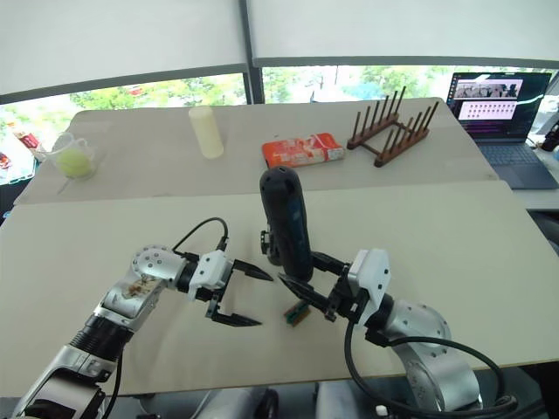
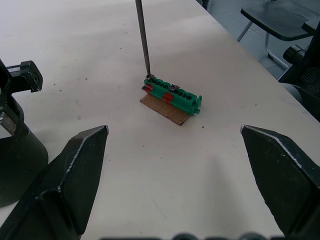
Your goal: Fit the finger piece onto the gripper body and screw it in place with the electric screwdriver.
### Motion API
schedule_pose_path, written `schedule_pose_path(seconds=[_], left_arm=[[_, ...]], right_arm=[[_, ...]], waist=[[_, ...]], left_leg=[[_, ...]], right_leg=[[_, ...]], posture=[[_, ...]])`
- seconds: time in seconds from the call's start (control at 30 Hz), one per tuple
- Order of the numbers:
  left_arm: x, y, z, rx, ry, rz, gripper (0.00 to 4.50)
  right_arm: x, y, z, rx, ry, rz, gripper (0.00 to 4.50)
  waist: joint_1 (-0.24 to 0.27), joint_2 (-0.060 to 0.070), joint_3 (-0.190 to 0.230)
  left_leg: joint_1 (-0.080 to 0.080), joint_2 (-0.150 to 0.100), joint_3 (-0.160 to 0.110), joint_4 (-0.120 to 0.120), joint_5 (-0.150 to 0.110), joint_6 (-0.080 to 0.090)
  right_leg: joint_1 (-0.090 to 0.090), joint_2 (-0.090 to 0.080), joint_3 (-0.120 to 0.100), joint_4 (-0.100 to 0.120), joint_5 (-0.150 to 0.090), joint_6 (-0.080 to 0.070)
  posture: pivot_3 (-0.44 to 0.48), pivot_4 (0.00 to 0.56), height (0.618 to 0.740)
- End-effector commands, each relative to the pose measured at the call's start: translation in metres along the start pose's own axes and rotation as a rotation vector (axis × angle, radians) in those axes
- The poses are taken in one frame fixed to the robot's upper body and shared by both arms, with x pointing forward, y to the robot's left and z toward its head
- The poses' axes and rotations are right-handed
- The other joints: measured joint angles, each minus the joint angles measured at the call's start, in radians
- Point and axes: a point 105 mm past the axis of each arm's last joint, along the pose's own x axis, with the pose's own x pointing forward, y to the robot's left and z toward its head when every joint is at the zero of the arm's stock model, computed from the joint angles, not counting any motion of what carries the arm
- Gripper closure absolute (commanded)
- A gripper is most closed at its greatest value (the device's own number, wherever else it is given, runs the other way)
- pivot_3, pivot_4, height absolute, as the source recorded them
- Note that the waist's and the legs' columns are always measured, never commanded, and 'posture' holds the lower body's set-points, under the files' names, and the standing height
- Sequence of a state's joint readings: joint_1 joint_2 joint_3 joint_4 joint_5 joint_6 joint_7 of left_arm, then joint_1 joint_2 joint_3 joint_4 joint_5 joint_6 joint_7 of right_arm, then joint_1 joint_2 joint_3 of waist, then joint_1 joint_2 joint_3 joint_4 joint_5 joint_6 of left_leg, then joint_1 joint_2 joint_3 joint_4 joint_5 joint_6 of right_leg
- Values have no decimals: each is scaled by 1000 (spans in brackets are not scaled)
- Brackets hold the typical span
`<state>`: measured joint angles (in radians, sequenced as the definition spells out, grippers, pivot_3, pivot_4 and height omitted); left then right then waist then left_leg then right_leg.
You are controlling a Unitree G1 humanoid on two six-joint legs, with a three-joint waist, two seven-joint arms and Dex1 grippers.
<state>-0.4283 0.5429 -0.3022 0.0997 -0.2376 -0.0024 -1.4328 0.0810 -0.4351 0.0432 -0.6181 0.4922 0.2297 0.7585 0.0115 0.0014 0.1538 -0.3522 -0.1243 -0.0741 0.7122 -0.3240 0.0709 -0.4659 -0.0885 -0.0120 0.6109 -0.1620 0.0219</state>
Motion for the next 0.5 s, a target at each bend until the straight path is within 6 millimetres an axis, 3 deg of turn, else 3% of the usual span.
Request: schedule_pose_path(seconds=[0.03,0.5], left_arm=[[-2,3,9,44,-14,6,0],[-1,3,9,44,-16,11,0]], right_arm=[[4,3,17,-46,-71,27,2594],[4,4,16,-46,-69,33,2594]], waist=[[0,0,0],[0,0,0]], left_leg=[[0,0,0,0,0,0],[0,0,0,0,0,0]], right_leg=[[0,0,0,0,0,0],[0,0,0,0,0,0]], posture=[[0,150,740],[0,150,740]])
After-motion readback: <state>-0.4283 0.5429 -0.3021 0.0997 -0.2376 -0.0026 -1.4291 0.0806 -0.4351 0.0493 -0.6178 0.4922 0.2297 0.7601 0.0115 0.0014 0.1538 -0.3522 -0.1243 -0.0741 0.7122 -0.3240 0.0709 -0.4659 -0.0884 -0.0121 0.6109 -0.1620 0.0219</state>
